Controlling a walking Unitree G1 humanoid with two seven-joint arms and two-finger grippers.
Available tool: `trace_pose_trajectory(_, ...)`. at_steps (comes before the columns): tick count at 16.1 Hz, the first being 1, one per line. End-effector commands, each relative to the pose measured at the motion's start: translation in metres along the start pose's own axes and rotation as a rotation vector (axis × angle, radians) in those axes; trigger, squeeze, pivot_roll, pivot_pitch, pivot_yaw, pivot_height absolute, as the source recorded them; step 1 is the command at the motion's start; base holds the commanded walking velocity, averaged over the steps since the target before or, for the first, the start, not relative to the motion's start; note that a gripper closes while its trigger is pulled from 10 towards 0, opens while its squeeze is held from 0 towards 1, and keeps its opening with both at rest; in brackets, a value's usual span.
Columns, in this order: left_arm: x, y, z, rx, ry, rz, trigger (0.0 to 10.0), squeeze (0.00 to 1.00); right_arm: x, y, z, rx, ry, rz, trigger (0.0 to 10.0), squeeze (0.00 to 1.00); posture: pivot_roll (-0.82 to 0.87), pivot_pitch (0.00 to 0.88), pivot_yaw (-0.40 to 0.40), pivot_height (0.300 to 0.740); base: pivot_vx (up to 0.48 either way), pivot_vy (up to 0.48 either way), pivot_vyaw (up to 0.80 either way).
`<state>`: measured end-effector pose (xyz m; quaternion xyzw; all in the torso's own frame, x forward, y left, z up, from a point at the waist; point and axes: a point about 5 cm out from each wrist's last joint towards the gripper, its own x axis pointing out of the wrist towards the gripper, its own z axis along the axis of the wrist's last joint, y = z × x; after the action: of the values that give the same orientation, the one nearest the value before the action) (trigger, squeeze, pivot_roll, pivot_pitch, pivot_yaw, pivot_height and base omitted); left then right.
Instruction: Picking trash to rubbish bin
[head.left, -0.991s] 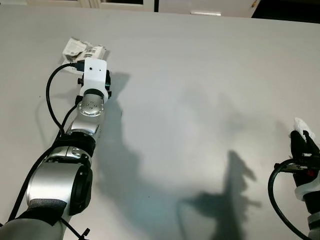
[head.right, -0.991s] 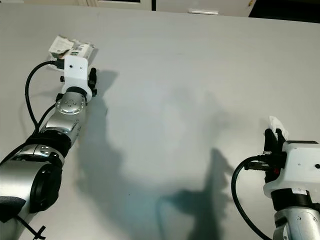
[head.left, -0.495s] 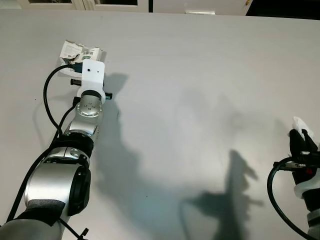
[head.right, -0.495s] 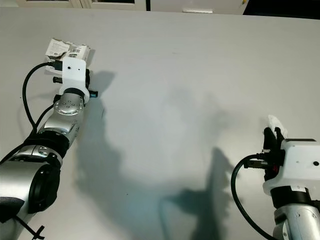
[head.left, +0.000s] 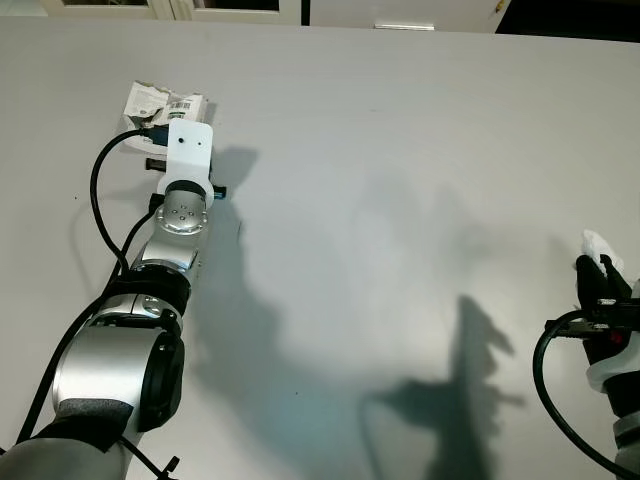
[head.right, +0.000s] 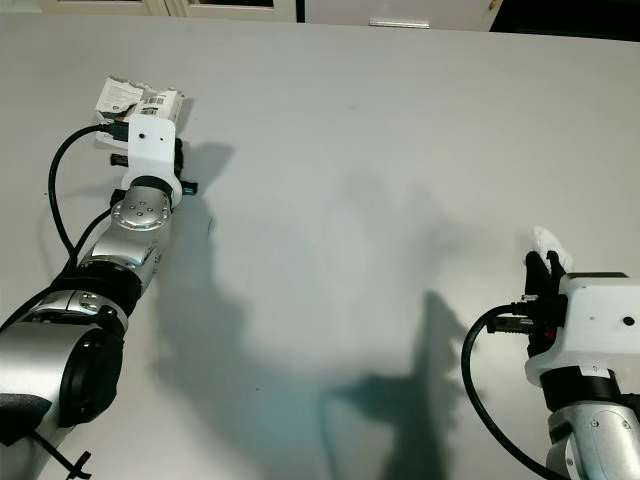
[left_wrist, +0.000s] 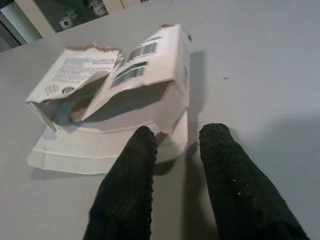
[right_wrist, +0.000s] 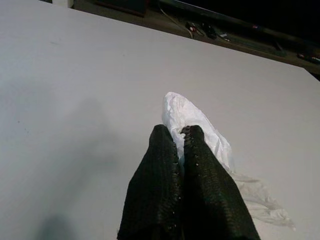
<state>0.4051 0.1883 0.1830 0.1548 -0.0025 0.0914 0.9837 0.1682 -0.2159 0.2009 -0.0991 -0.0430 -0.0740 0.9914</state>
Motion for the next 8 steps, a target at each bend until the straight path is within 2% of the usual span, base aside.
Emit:
trace_pose_trajectory(1, -0.0302, -0.0186, -0.0798, 0.035, 0.343, -0.068, 10.0, 1.00, -0.0018, -0.0050, -0.0012, -0.007, 0.010, -0.017, 0.0, 0.00, -0.19, 0.350, -0.103, 0.740, 0.000, 0.000, 0.00)
trace_pose_trajectory(8, -0.0282, -0.0196, -0.0752, 0.022, 0.325, -0.061, 10.0, 1.00, -0.0017, -0.0043, -0.0004, -0.006, 0.006, -0.018, 0.0, 0.00, -0.19, 0.347, -0.101, 0.740, 0.000, 0.000, 0.00)
